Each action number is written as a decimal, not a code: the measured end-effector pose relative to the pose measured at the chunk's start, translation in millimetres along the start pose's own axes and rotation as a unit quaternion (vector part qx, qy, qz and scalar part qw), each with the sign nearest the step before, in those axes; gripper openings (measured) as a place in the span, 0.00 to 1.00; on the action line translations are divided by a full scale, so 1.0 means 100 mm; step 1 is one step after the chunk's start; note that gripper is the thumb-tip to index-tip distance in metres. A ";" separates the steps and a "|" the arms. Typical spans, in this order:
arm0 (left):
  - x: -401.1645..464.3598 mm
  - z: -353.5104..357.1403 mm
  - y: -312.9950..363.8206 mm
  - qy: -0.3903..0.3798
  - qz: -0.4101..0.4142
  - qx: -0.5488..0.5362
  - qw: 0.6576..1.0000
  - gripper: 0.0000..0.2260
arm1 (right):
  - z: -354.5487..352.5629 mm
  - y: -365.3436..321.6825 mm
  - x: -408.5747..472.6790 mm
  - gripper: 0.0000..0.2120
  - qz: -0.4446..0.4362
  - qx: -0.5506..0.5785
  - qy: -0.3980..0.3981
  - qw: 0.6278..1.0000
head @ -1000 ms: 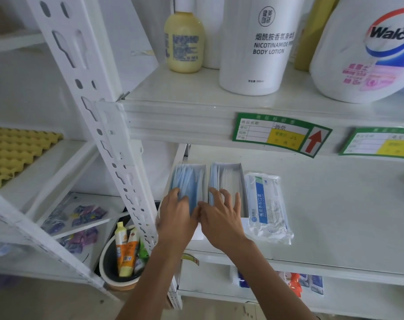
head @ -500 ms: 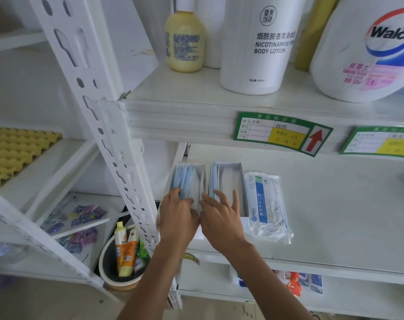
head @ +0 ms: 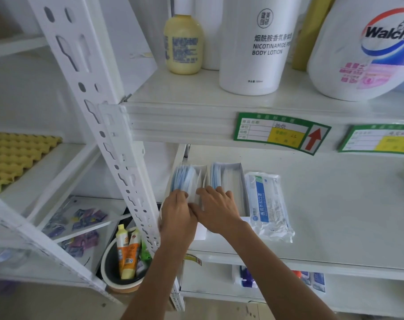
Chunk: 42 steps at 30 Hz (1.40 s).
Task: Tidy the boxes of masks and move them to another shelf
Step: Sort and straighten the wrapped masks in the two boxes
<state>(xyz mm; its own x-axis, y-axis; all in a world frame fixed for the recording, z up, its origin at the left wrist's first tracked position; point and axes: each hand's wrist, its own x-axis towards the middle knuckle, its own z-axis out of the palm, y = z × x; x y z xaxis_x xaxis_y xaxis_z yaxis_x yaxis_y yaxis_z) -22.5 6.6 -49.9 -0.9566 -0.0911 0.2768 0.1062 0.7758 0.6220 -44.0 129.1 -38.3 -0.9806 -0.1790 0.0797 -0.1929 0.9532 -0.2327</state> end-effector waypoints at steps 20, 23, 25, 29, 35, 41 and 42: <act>-0.04 -0.01 -0.07 -0.033 -0.004 -0.007 0.999 0.23 | 0.14 0.06 0.03 0.24 0.022 0.085 -0.009 0.996; -0.03 0.01 -0.11 -0.055 -0.001 0.028 0.998 0.17 | 0.12 0.11 0.06 0.18 0.039 0.120 -0.009 0.992; -0.04 0.03 -0.11 -0.053 -0.017 0.037 0.998 0.15 | 0.13 0.14 0.07 0.13 0.031 0.119 -0.018 0.992; -0.07 0.03 -0.07 -0.020 -0.011 0.023 0.999 0.19 | 0.11 0.13 0.05 0.17 0.066 0.197 0.027 0.978; -0.09 0.03 -0.11 -0.027 0.058 0.076 0.995 0.24 | -0.01 0.17 -0.01 0.14 0.101 0.369 0.097 0.919; -0.08 0.07 -0.14 -0.066 0.061 0.137 0.986 0.20 | -0.22 0.46 -0.12 0.14 0.129 0.417 0.141 0.889; -0.08 0.07 -0.14 -0.066 0.058 0.135 0.987 0.20 | -0.28 0.57 -0.16 0.14 0.147 0.428 0.158 0.878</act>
<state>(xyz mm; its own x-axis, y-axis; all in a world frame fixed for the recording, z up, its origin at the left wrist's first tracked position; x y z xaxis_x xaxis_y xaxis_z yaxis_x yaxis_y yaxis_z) -18.6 0.8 -66.5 -0.9715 0.0762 0.2246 0.1573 0.9157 0.3698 -38.7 192.6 -25.8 -0.9598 0.2494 0.1285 -0.0216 0.3908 -0.9202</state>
